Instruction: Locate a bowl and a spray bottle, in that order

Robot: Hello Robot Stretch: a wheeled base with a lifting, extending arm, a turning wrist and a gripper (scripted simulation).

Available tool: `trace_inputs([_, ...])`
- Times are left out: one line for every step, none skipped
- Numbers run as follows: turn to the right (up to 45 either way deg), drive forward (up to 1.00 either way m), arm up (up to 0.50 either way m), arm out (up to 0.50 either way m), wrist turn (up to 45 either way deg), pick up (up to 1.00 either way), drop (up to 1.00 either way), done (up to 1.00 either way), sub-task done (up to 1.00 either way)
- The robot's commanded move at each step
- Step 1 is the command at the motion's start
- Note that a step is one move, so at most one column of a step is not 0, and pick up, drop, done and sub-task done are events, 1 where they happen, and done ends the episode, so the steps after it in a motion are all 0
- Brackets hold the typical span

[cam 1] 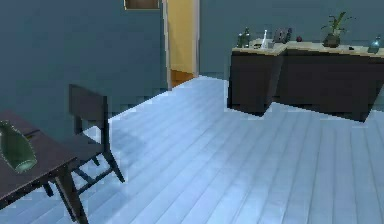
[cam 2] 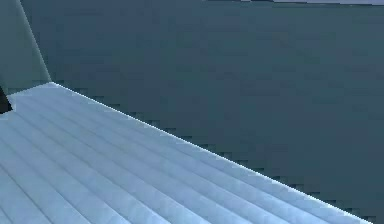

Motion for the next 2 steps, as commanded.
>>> trace_inputs([0.0, 0.65, 0.00, 0.00, 0.0, 0.00, 0.00, 0.00, 0.00])
trace_inputs([-45.0, 0.00, 0.00, 0.00, 0.0, 0.00, 0.00, 0.00, 0.00])
